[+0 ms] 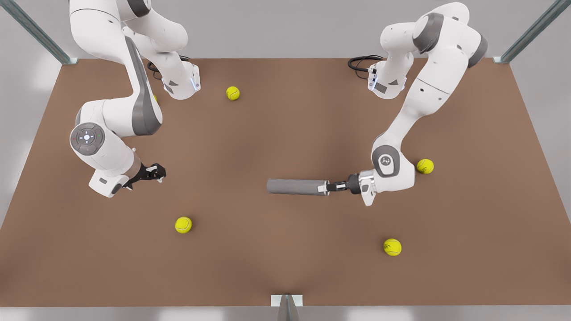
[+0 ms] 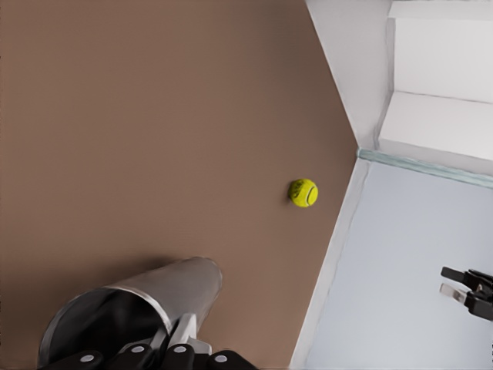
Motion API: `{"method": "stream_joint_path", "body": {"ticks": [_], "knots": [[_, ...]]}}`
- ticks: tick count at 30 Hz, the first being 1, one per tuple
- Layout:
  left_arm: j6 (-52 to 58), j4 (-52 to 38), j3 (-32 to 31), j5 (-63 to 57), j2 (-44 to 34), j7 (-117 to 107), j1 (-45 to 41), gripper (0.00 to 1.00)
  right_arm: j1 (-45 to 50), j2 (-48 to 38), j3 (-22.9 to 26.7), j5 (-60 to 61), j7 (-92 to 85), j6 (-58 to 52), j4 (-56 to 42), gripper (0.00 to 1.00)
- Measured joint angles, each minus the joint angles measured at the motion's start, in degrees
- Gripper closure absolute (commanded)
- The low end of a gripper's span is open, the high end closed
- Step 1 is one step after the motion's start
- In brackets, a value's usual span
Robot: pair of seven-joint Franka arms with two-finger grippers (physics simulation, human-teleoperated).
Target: Put the tennis tube upright
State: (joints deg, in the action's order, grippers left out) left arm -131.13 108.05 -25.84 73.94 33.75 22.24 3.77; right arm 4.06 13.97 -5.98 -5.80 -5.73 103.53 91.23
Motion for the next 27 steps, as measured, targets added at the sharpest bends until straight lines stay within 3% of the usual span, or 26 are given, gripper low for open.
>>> {"method": "stream_joint_path", "body": {"ticks": [13,22,27], "knots": [[0.7,6.0,0.4,-2.3,-9.8,-4.9,2.1,0.79,0.0,-0.2,0.0,0.0,0.0,-0.3,0.0,0.00],[1.2,10.8,0.4,-13.2,-19.2,-14.0,6.2,0.79,0.0,-0.2,0.0,-0.1,-0.1,-0.1,0.1,0.00],[7.1,11.3,0.4,-22.1,-24.2,-21.4,10.1,0.79,0.1,-0.2,0.0,-0.1,0.0,-0.1,0.0,0.00]]}}
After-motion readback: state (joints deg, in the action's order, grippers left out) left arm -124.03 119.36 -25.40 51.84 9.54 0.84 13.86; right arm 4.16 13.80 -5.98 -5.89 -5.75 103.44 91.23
